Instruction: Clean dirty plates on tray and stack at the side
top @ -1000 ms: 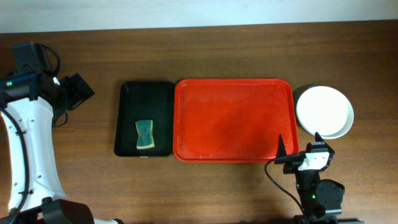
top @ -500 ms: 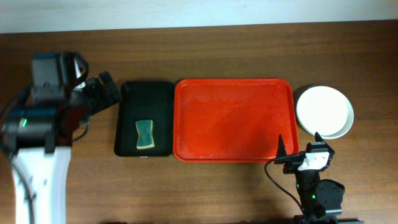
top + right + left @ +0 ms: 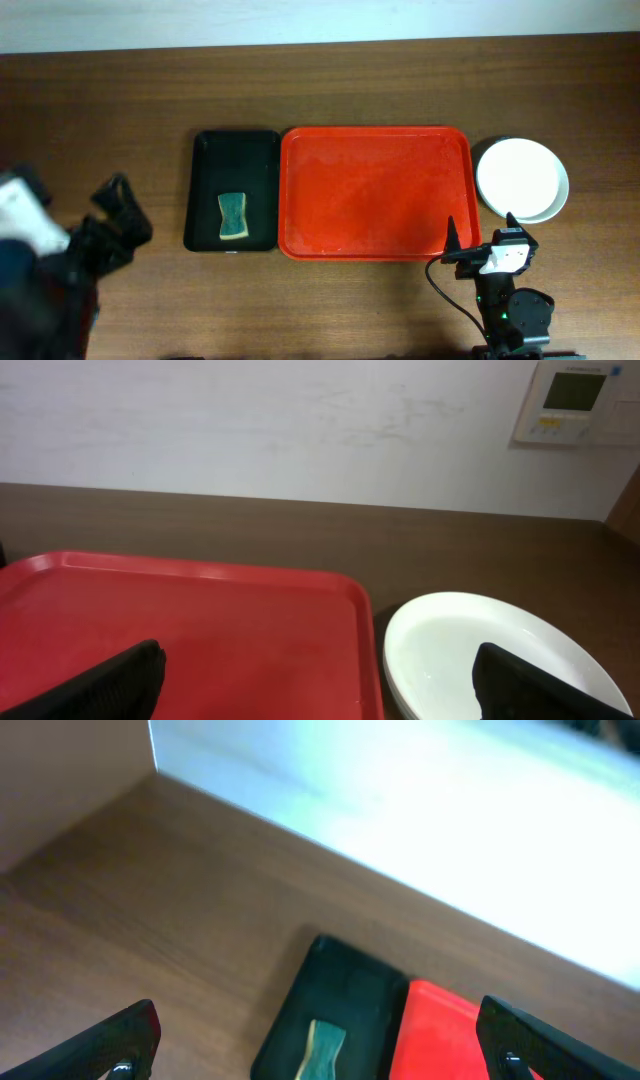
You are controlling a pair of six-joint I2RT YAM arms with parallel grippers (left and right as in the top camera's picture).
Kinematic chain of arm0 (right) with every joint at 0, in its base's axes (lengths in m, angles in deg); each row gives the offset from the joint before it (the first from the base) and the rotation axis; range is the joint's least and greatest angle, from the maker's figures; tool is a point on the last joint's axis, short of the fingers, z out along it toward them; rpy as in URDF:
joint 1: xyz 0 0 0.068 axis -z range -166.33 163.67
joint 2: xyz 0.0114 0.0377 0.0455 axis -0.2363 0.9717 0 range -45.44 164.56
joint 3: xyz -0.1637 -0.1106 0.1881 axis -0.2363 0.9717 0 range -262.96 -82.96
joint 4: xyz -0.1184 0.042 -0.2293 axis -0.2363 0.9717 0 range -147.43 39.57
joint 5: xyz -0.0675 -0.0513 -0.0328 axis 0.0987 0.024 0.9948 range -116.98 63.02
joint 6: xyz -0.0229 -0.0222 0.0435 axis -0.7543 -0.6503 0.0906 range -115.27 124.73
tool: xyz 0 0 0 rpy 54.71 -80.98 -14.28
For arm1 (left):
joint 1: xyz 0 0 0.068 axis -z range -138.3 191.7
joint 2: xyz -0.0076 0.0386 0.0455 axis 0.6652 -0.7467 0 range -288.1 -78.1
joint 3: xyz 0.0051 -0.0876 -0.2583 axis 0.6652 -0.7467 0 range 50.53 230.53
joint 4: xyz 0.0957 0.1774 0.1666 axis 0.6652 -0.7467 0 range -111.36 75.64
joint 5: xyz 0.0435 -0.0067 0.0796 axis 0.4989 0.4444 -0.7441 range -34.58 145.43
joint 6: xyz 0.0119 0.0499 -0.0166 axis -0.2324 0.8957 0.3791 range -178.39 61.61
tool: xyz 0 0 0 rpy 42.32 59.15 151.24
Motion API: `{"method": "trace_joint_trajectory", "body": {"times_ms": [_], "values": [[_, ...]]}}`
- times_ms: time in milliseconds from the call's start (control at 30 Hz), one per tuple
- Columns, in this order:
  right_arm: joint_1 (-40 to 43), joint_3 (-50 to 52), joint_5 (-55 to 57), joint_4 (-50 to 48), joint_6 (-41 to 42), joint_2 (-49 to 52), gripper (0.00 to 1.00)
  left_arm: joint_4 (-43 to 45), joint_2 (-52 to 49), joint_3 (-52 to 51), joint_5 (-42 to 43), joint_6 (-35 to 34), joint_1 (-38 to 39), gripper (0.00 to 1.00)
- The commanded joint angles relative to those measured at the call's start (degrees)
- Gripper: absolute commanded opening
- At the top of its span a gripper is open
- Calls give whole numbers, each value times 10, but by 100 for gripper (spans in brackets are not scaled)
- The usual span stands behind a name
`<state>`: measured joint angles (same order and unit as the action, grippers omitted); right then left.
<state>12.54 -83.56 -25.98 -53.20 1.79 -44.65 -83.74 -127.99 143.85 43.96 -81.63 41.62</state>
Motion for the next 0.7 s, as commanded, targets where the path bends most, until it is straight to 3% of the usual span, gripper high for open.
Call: {"method": "trace_joint_trajectory", "body": {"times_ms": [0, 333, 667], "values": [[5, 3, -3, 5, 7, -5, 98, -10, 62, -3, -36, 4, 17, 99], [5, 3, -3, 5, 7, -5, 98, -14, 229, -77, -34, 3, 20, 99], [5, 3, -3, 5, 7, -5, 98, 4, 427, -263, -34, 3, 32, 99]]}}
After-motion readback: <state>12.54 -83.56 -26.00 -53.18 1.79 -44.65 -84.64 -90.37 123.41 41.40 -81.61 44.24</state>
